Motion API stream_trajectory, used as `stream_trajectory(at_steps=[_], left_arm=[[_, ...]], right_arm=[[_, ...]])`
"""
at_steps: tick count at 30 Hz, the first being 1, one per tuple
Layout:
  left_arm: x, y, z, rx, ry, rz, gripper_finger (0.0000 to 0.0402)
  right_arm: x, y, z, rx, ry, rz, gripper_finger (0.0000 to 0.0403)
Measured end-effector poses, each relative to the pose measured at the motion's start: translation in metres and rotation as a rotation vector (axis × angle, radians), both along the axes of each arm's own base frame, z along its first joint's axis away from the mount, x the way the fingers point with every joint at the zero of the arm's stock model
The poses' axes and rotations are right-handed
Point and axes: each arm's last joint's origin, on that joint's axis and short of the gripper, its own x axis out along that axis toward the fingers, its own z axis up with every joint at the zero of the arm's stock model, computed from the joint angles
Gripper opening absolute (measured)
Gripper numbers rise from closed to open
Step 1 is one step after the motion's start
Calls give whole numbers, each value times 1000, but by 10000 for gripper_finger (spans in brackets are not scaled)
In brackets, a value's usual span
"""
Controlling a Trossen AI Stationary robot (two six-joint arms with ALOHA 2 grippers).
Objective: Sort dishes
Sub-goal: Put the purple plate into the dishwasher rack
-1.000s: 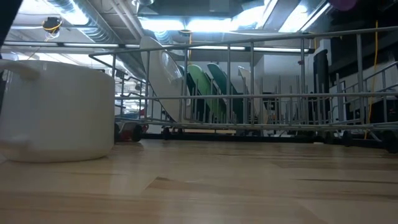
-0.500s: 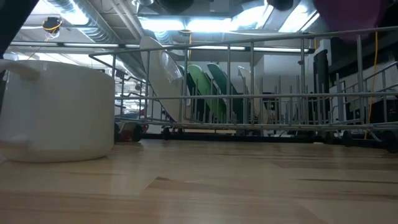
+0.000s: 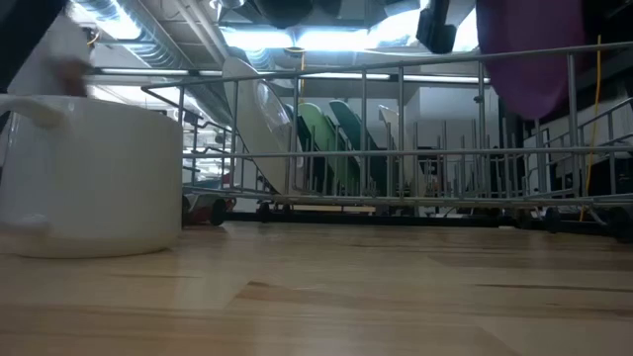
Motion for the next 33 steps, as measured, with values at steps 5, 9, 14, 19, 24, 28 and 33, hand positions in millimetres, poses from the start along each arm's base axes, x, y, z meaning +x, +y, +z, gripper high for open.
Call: stream_trajectory(at_steps=[5,9,14,19,24,28,33], left_arm=[[2,4,-3,-7,34,5,0],[3,8,-6,-15,64,11,0],[4,12,-10,-17,101,26,0],[5,15,-13,-13,129,36,1],[6,17,-16,-5,165,43,10],[6,18,-15,5,162,48,19],[6,18,-17,4,179,47,36]], right_arm=[[0,0,0,0,0,0,152],[0,0,0,0,0,0,152],[0,0,0,0,0,0,152],[0,0,0,0,0,0,152],[-1,0,-1,3,17,0,152],[-1,0,-3,5,32,-1,152],[-2,0,-4,7,43,0,152]])
